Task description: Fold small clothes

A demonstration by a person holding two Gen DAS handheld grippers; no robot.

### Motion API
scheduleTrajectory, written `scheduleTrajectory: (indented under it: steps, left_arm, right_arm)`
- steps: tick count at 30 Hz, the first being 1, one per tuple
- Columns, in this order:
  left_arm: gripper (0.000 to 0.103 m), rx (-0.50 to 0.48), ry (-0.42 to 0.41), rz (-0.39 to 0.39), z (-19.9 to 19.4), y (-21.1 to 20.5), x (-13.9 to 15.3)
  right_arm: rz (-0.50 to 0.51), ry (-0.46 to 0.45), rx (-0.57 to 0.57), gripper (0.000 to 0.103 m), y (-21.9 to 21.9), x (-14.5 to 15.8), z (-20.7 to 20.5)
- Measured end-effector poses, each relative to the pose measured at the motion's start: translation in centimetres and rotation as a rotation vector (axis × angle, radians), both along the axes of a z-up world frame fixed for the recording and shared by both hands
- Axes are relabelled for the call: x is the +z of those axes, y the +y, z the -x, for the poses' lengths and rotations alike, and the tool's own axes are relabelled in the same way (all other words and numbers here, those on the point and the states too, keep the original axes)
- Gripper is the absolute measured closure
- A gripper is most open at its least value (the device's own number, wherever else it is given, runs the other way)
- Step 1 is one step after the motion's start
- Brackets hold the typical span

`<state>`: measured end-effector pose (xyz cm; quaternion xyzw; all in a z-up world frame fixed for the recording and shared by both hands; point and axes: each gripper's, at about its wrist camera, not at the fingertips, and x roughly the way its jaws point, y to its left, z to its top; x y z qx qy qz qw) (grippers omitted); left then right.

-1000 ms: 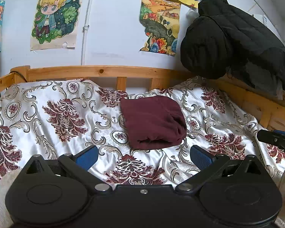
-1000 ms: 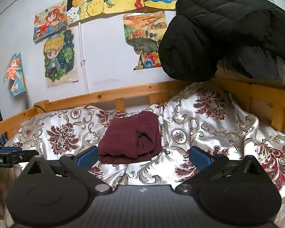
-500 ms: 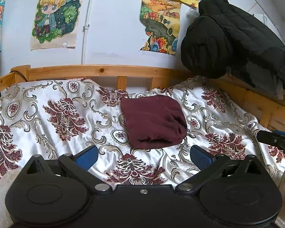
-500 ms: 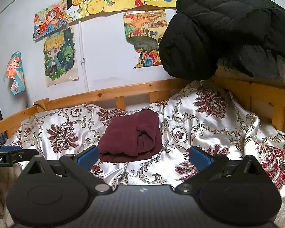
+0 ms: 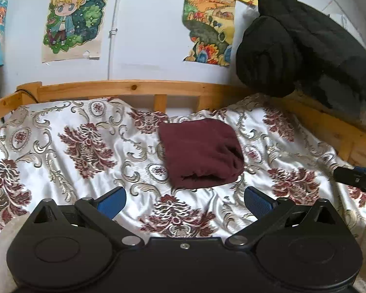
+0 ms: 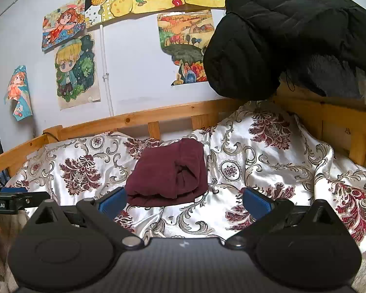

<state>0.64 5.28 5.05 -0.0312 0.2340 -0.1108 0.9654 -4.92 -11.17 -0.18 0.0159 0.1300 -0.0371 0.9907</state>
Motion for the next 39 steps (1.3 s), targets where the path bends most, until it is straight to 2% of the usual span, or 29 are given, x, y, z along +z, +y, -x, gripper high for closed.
scheduleTrajectory:
  steps: [16, 22, 24, 31, 39]
  left_arm:
    - [0.001, 0.01, 0.003, -0.02, -0.1, -0.2, 0.2]
    - [0.001, 0.088, -0.119, -0.063, 1.4, -0.8, 0.8]
    - [0.001, 0.086, -0.124, -0.073, 1.5, -1.0, 0.9]
    - [0.001, 0.034, -0.147, -0.009, 1.9, -0.4, 1.4]
    - [0.001, 0.048, -0.139, -0.011, 1.6, -0.4, 1.2]
  right_arm:
    - [-0.001, 0.005, -0.001, 0.0, 0.0, -0.1, 0.0]
    - [-0.001, 0.005, -0.001, 0.0, 0.0, 0.0, 0.0]
    - [-0.002, 0.004, -0.003, 0.0, 0.0, -0.1, 0.0]
    - [-0.008, 0.006, -0.009, 0.0, -0.3, -0.4, 0.1]
    - [-0.009, 0.011, -0.011, 0.0, -0.2, -0.5, 0.1]
